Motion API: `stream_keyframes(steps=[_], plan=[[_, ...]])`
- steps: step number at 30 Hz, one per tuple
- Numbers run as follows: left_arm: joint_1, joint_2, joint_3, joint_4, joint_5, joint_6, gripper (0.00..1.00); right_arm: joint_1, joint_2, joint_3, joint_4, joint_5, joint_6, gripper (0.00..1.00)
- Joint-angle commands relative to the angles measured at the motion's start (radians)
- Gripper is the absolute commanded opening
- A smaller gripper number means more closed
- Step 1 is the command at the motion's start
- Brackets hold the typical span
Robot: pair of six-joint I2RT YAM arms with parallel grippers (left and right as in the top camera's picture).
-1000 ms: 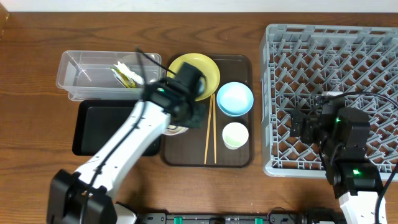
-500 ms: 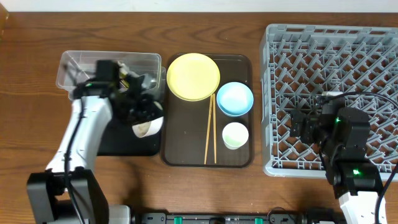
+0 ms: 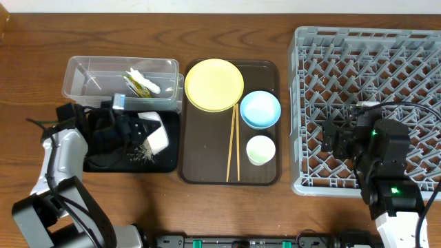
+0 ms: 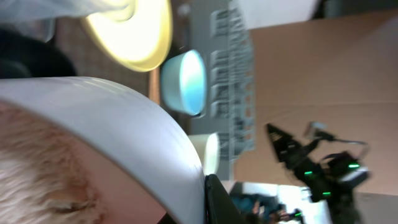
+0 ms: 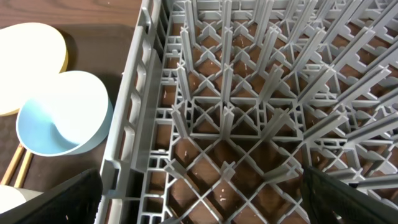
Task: Sort waste into correct bins and load items into the dishwasher rack
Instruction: 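Lift the pink bowl over the black tray and tip out the rice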
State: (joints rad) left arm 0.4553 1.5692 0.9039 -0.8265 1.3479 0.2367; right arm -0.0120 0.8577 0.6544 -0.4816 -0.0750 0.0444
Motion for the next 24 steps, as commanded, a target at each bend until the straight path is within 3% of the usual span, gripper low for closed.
stream_keyframes(steps=[1,8,19,24], plan=[[0.029,0.006,-0.009,-0.002,0.179,0.02,0.06,0.01,0.0,0.023,-0.005,-0.004,0.01,0.99],[0.039,0.006,-0.009,0.001,0.225,-0.036,0.06,0.01,0.0,0.023,-0.009,-0.004,0.01,0.99],[0.068,0.006,-0.009,0.002,0.225,-0.363,0.06,0.01,0.0,0.023,-0.009,-0.004,0.01,0.99],[0.108,0.006,-0.009,0.03,0.225,-0.371,0.06,0.01,0.0,0.023,-0.009,-0.004,0.01,0.99]])
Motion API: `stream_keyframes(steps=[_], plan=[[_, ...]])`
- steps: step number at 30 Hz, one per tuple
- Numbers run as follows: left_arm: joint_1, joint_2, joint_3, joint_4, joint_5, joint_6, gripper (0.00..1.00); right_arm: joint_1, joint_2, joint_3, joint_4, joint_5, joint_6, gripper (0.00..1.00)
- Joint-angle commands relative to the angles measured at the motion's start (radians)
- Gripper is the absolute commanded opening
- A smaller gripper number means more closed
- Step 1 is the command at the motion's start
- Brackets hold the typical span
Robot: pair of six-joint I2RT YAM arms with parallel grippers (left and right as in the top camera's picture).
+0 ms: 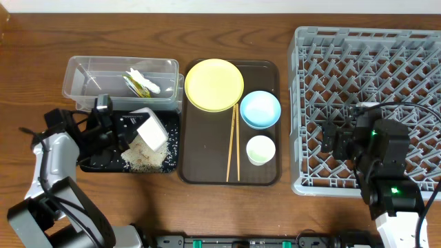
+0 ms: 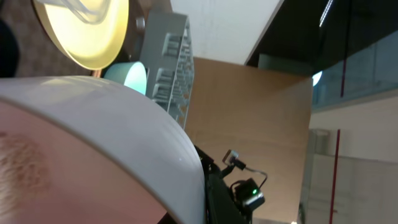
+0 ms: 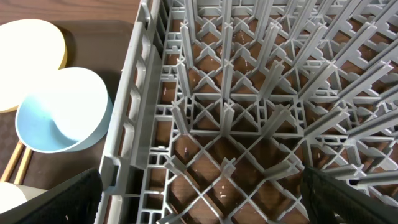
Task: Sort waste into correct bins and load items into the dishwasher rack
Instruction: 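Lift the pink bowl over the black tray and tip out the rice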
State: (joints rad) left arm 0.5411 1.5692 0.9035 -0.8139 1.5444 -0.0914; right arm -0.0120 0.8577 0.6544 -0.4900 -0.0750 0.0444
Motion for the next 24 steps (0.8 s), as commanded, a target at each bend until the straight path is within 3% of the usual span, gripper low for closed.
stream_keyframes(steps=[1,7,14,17,22,24], plan=[[0.027,0.006,-0.009,0.046,0.029,-0.026,0.06,0.01,0.0,0.023,-0.001,-0.004,0.01,0.99],[0.029,0.006,-0.009,0.117,0.029,0.176,0.06,0.01,0.0,0.023,-0.002,-0.004,0.01,0.99],[0.029,0.006,-0.009,0.116,0.029,0.169,0.06,0.01,0.0,0.023,-0.002,-0.004,0.01,0.99],[0.029,0.006,-0.009,0.116,0.028,0.109,0.06,0.01,0.0,0.023,-0.002,-0.004,0.01,0.99],[0.029,0.005,-0.009,0.081,0.028,-0.286,0.06,0.01,0.0,0.023,-0.002,-0.004,0.01,0.99],[0.03,0.006,-0.009,0.099,0.028,-0.322,0.06,0.01,0.0,0.023,-0.002,-0.004,0.01,0.99]])
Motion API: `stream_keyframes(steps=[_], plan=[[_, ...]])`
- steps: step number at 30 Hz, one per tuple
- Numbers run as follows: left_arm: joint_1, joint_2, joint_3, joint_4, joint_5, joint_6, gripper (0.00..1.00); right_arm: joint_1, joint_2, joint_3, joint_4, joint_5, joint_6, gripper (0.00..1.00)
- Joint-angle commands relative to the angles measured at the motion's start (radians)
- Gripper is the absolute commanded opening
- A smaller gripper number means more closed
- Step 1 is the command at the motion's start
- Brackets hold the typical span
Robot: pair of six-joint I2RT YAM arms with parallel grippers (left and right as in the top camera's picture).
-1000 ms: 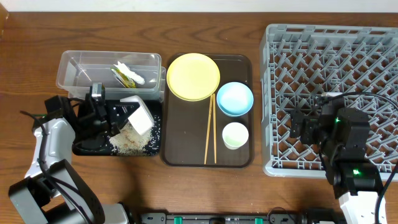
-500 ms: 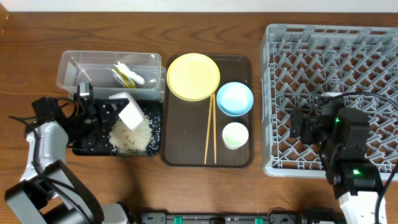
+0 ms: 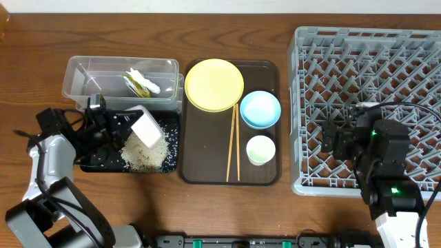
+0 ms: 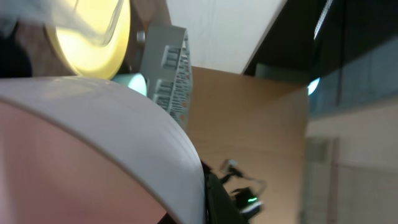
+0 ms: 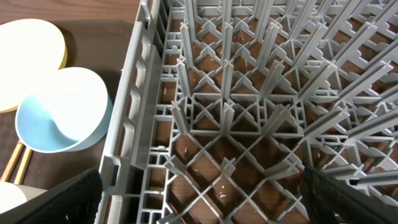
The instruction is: Sort waste into correct bins and load items into the dishwasher rack
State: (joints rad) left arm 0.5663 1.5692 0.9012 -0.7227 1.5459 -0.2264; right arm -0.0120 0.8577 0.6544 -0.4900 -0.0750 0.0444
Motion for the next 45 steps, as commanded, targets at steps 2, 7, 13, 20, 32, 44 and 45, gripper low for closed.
stream_keyframes(steps=[2,7,13,20,32,44,45], plan=[[0.005,0.005,-0.006,0.039,0.027,-0.186,0.06,0.01,0.0,0.023,-0.004,-0.004,0.01,0.99],[0.005,0.005,-0.006,0.137,0.027,-0.119,0.06,0.01,0.0,0.023,-0.008,-0.004,0.01,0.99],[0.002,0.005,-0.006,0.152,0.027,-0.039,0.06,0.01,0.0,0.023,-0.009,-0.004,0.01,0.99],[-0.103,-0.053,-0.006,0.153,-0.124,0.016,0.06,0.01,0.0,0.023,-0.008,-0.004,0.01,0.99],[-0.656,-0.272,0.003,0.167,-0.931,0.016,0.06,0.01,0.0,0.023,-0.008,-0.004,0.01,0.99],[-1.053,-0.103,0.003,0.344,-1.408,0.016,0.06,0.01,0.0,0.023,-0.008,-0.004,0.01,0.99],[-1.06,-0.081,0.003,0.364,-1.408,0.016,0.06,0.01,0.0,0.023,-0.008,-0.004,0.01,0.99]])
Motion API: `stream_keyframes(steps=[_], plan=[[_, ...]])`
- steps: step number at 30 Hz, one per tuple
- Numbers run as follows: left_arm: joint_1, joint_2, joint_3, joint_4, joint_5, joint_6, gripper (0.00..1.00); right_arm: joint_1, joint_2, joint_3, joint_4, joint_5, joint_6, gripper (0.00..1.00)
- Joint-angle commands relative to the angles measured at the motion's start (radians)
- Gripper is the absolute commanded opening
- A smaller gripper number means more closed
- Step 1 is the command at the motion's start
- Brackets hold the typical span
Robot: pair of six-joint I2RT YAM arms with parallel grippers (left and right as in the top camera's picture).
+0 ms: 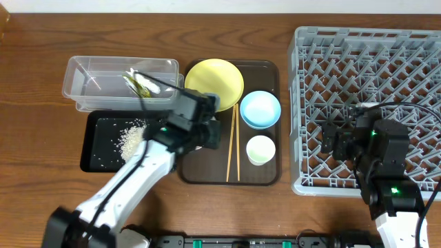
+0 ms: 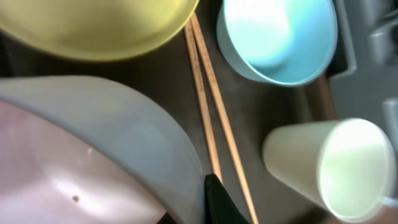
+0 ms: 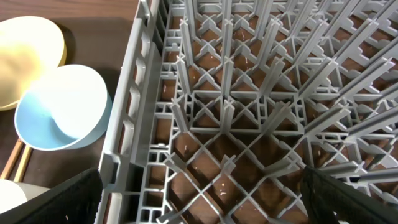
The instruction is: Sort waste into correct bins and load items into the dishwasher rack
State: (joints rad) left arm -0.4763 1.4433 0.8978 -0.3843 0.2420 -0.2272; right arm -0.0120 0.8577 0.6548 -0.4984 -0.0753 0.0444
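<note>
My left gripper [image 1: 199,128] is over the left part of the brown tray [image 1: 207,169], shut on the rim of a white bowl [image 2: 93,143] with a pink inside that looks empty. One dark finger [image 2: 215,200] presses the bowl's outer wall. On the tray lie a yellow plate [image 1: 215,81], a light blue bowl [image 1: 260,109], a white cup [image 1: 260,149] and a pair of chopsticks [image 1: 233,141]. Rice [image 1: 129,138] lies in the black tray [image 1: 96,158]. My right gripper [image 3: 202,205] hangs open over the grey dishwasher rack [image 1: 365,62].
A clear plastic bin [image 1: 120,83] with wrappers in it stands behind the black tray. The rack's upright tines [image 3: 249,74] fill the right wrist view, and its left wall [image 3: 127,118] separates it from the blue bowl [image 3: 59,115].
My left gripper, with the bowl, was tipped over the black tray; now it is to the right, over the brown tray beside the chopsticks. The rice stays in the black tray. The right arm has not moved.
The left gripper held the bowl tipped over the black tray with little rice below. Then a pile of rice lay under the bowl, and it was larger a moment later. Now the bowl is over the brown tray.
</note>
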Motion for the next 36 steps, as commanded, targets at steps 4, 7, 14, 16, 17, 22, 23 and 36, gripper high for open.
stream_keyframes(steps=[4,7,14,16,17,22,23,36], plan=[[-0.027,0.114,0.007,0.071,-0.098,0.017,0.06,0.01,0.0,0.023,0.0,-0.004,0.011,0.99],[-0.027,0.134,0.007,0.072,-0.092,0.017,0.07,0.01,0.0,0.023,0.0,-0.004,0.01,0.99],[-0.027,0.123,0.014,0.072,-0.036,0.017,0.13,0.01,0.0,0.023,0.0,-0.004,0.01,0.99],[-0.027,0.108,0.021,0.066,-0.015,0.017,0.17,0.01,0.0,0.023,0.0,-0.004,0.01,0.99],[-0.027,0.096,0.025,0.061,-0.014,0.017,0.25,0.01,0.0,0.023,0.0,-0.004,0.01,0.99],[-0.027,0.006,0.05,0.042,-0.014,0.017,0.33,0.01,0.0,0.023,0.0,-0.004,0.01,0.99],[-0.029,-0.015,0.052,0.043,-0.009,0.017,0.33,0.01,0.0,0.023,0.0,-0.004,0.01,0.99],[-0.147,0.001,0.052,0.061,0.087,0.013,0.35,0.01,0.0,0.023,0.0,-0.004,0.011,0.99]])
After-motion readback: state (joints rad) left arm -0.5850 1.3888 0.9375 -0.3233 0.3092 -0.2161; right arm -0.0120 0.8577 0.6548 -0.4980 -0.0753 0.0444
